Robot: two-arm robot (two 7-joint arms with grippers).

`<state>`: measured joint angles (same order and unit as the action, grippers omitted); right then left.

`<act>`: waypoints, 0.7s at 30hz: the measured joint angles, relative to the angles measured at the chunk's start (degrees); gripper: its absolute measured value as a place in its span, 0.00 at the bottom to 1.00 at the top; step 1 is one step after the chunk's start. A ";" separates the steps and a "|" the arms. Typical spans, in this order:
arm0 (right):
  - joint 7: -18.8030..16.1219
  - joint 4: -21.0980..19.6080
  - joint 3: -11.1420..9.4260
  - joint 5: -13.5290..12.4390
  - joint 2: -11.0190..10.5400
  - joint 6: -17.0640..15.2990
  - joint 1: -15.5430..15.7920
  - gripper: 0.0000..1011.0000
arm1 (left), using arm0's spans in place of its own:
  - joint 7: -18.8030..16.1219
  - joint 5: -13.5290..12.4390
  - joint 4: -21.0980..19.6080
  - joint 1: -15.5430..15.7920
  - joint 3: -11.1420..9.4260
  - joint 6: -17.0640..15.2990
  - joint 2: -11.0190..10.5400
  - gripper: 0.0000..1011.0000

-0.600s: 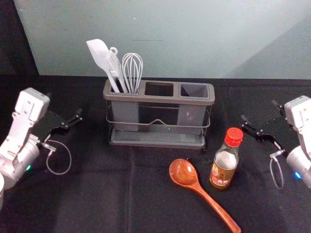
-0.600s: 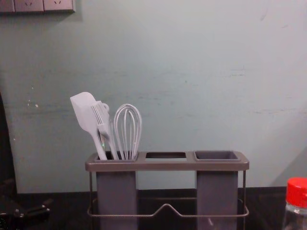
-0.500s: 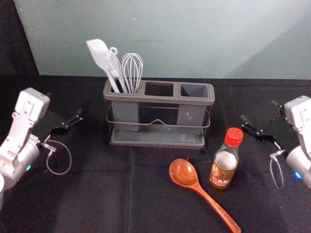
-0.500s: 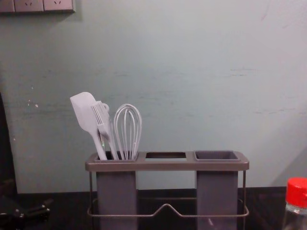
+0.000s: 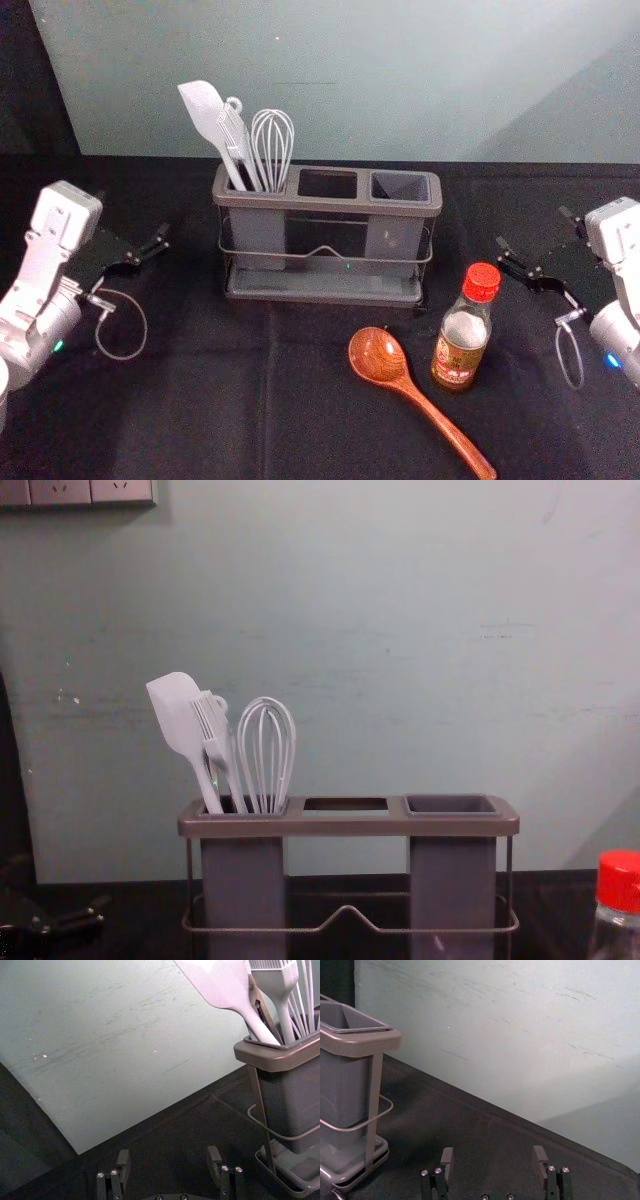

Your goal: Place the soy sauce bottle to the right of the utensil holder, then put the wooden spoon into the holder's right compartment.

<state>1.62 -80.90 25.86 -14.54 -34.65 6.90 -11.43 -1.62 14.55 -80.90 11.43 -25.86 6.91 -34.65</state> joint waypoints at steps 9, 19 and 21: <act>0.00 0.00 0.00 0.00 0.00 0.00 0.00 0.99 | 0.00 0.00 0.00 0.00 0.00 0.00 0.00 0.99; 0.00 0.00 0.00 0.00 0.00 0.00 0.00 0.99 | 0.00 0.00 0.00 0.00 0.00 0.00 0.00 0.99; 0.00 0.00 0.00 0.00 0.00 0.00 0.00 0.99 | 0.00 0.00 0.00 0.00 0.00 0.00 0.00 0.99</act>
<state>1.62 -80.90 25.86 -14.55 -34.64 6.90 -11.43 -1.62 14.55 -80.90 11.43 -25.86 6.91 -34.65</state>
